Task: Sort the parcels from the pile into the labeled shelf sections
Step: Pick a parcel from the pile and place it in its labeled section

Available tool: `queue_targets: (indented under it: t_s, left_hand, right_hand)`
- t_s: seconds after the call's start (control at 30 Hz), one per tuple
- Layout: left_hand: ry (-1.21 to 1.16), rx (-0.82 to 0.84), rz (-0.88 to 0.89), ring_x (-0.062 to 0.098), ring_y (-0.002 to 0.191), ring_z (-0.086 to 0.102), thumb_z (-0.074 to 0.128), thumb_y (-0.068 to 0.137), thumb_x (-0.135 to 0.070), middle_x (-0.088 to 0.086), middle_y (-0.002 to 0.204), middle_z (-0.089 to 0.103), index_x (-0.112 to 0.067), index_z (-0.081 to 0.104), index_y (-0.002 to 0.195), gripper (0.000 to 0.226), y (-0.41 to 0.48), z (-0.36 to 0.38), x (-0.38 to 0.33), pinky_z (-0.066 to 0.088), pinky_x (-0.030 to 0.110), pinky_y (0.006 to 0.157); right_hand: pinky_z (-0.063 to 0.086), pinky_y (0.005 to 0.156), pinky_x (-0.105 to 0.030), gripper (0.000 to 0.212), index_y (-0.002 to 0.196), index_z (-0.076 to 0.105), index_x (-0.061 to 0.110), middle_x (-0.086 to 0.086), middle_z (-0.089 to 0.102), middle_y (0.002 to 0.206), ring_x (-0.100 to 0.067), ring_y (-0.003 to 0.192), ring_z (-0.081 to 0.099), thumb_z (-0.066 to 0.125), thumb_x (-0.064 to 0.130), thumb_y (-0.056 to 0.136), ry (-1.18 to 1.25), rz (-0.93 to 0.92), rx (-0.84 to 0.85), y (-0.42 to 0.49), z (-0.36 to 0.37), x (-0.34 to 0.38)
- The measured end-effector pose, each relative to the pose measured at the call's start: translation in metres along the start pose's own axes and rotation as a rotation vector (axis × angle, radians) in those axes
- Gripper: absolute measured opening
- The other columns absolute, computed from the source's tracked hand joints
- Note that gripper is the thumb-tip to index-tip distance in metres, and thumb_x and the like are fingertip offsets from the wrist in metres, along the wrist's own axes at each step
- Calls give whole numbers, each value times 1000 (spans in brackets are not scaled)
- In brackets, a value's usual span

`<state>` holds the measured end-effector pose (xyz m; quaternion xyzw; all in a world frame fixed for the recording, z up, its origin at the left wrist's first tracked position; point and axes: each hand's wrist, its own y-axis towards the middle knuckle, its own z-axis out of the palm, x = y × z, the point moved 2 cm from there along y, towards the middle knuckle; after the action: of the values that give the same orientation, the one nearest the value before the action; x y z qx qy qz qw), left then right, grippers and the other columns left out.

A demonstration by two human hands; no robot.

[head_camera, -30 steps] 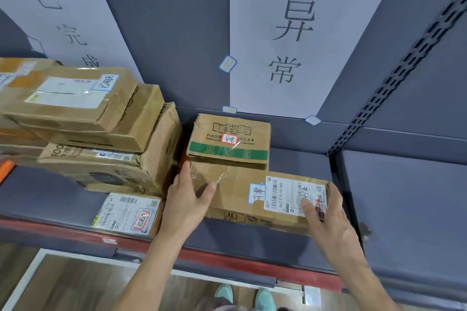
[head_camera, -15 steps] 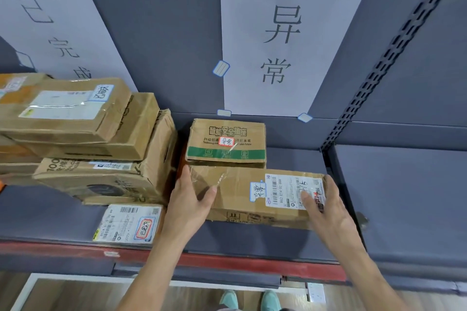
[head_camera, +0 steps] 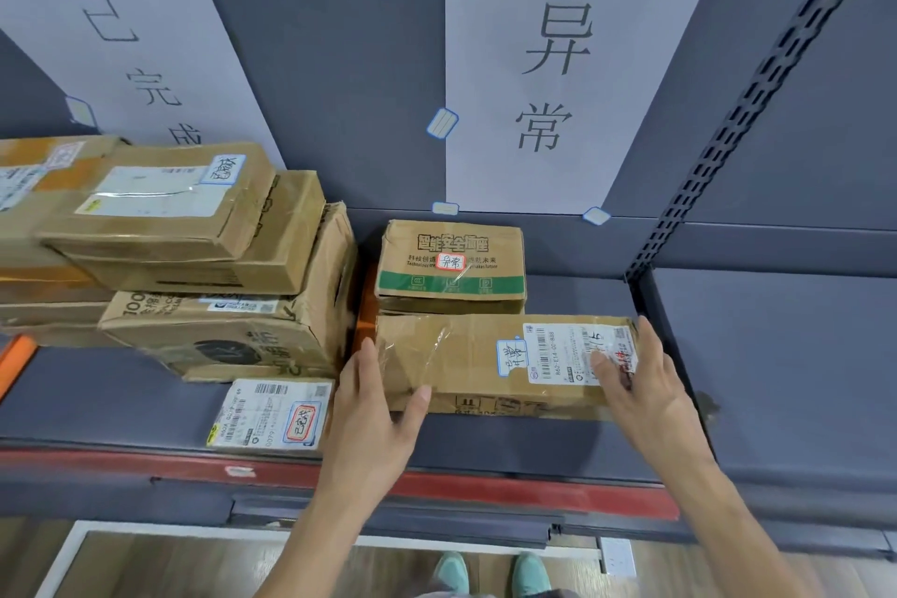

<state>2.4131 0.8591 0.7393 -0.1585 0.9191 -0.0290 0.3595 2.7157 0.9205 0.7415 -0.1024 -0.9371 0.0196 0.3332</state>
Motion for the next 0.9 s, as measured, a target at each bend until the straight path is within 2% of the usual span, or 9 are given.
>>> queue_targets:
  t_s: [0.1, 0.37, 0.63, 0.9]
  left_hand:
    - [0, -21, 14, 20, 156, 18, 53, 98, -56, -3, 172, 4, -24, -7, 165, 95, -9, -2, 3, 33, 42, 121]
    - [-11, -32, -48, 24, 150, 36, 61, 98, -47, 4, 170, 20, -19, -2, 165, 96, -13, -5, 11, 40, 38, 114]
    - [13, 32, -25, 21, 147, 41, 60, 100, -44, 1, 168, 29, -22, -2, 165, 93, -4, -9, 9, 40, 35, 115]
    - [24, 35, 12, 20, 151, 35, 58, 102, -40, -2, 169, 24, -22, 3, 166, 86, 6, -9, 4, 35, 33, 117]
  right_hand:
    - [45, 98, -49, 79, 160, 17, 19, -18, 44, 149, -36, 132, 45, 51, 52, 97, -4, -4, -28, -5, 1, 1]
    - [46, 94, -51, 76, 158, 15, 25, -15, 45, 148, -35, 130, 46, 48, 56, 97, 0, -5, -39, -17, 4, -3]
    - [44, 87, -44, 71, 156, 19, 31, -14, 47, 145, -33, 127, 49, 50, 53, 96, 36, 6, -45, -14, 5, -3]
    - [47, 91, -47, 66, 155, 21, 35, -9, 50, 143, -29, 129, 46, 50, 52, 98, 37, -19, -36, -17, 5, -2]
